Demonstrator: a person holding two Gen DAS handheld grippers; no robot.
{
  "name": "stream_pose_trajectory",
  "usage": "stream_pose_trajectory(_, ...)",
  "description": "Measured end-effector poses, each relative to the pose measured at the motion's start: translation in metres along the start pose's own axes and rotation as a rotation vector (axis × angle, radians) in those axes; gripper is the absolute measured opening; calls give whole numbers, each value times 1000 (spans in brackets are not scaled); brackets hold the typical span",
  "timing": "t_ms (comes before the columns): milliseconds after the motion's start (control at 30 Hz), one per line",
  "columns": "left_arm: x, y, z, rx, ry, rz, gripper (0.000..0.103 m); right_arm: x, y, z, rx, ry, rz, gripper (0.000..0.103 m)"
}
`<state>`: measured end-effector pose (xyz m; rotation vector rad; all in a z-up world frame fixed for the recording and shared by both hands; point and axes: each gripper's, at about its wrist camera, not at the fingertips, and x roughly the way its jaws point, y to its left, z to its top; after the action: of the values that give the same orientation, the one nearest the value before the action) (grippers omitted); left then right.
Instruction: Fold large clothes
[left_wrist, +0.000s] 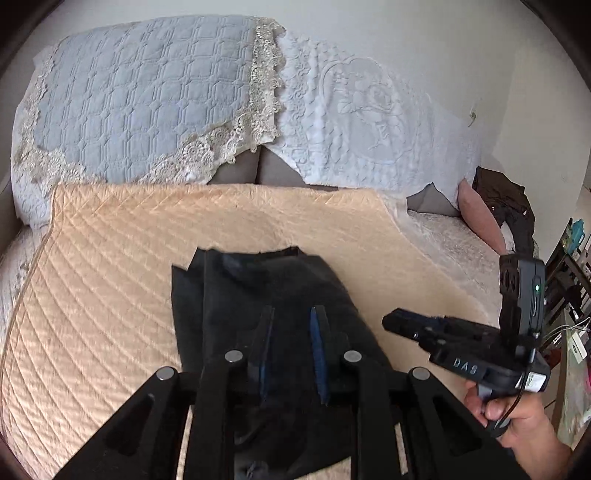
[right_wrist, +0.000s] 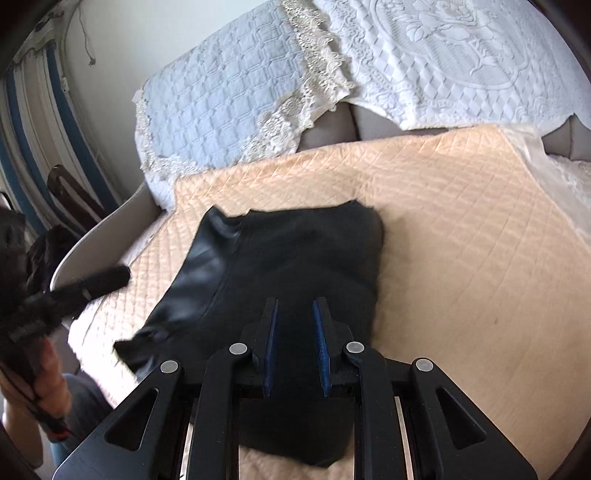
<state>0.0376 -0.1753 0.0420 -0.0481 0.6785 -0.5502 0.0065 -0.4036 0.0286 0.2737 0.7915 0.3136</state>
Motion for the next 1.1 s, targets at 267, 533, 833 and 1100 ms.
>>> stream_pose_trajectory(267,115,52,9,-108,184,102,19,43,-29,52,7,45,11,19)
stream_pose_trajectory(533,118,78,-30,-246,107,83,6,108,-35,53,12,179,29,20)
stream_pose_trajectory(833,105,79,-18,-260,111,44,6,103,-44,52,23,181,37,27)
stream_pose_trajectory(1100,30,33,-55,-117,67,2,20,32,-34,28,26,116,84,29)
